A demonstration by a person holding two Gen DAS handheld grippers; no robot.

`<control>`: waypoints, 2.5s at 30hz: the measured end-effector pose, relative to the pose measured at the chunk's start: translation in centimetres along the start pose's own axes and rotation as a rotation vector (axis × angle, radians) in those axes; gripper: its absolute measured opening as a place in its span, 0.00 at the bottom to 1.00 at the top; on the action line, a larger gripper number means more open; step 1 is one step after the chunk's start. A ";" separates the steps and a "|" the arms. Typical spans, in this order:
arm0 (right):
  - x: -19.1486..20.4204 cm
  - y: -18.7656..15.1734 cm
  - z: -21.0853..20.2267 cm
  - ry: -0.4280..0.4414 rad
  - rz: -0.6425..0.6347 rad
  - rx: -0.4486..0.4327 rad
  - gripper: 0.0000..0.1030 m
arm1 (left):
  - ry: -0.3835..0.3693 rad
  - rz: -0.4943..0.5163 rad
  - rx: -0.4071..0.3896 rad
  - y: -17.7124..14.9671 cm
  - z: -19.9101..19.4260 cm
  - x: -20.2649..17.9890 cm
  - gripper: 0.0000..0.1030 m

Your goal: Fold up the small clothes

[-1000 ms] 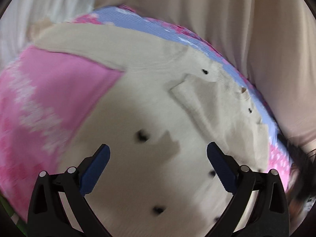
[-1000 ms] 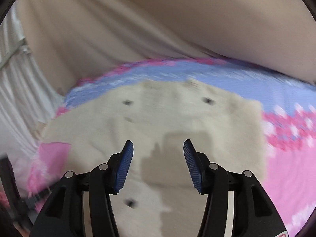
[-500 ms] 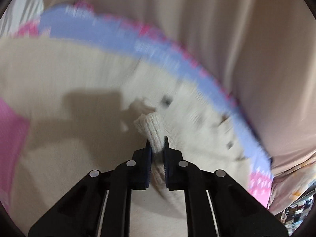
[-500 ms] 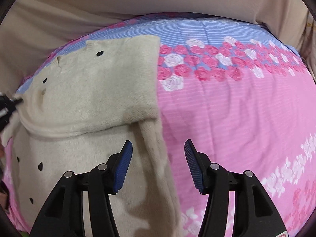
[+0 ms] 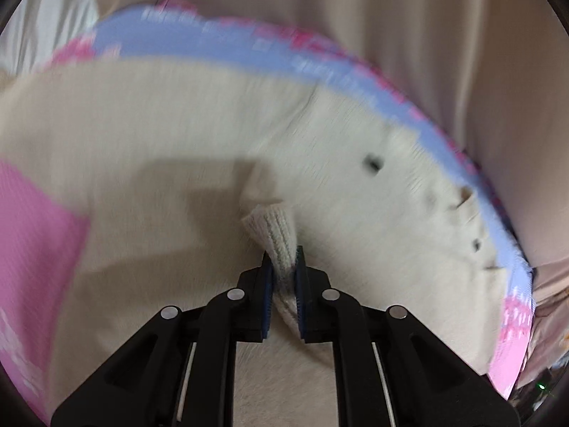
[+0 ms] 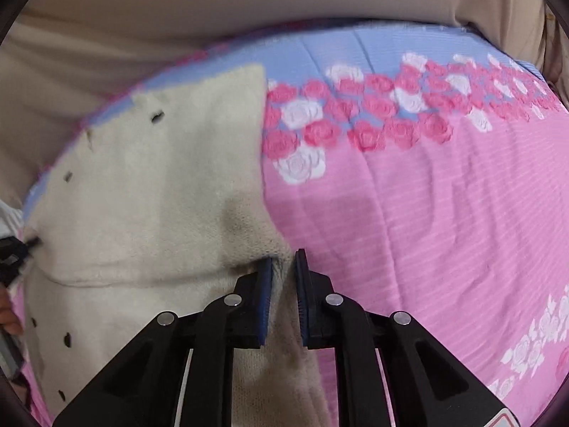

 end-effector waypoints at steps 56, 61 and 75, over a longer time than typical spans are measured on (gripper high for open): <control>0.5 13.7 4.4 0.101 0.156 -0.013 0.09 | -0.018 -0.263 -0.078 -3.4 -6.7 8.9 0.68; 2.8 11.5 2.8 0.078 0.000 0.031 0.31 | 0.008 -0.222 -0.036 -5.3 -6.0 8.3 0.68; -4.6 -9.2 -5.3 0.144 0.040 0.175 0.59 | 0.074 -0.253 0.024 -16.6 -11.7 12.1 0.76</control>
Point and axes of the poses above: each gripper's, at about its wrist camera, not at the fingertips, and z roughly the way its jaws point, x to its left, y to its top, the point moved 7 cm from there along z, roughly the way its jaws point, and after that the axes turned 14 degrees about z, right-handed, at the moved point
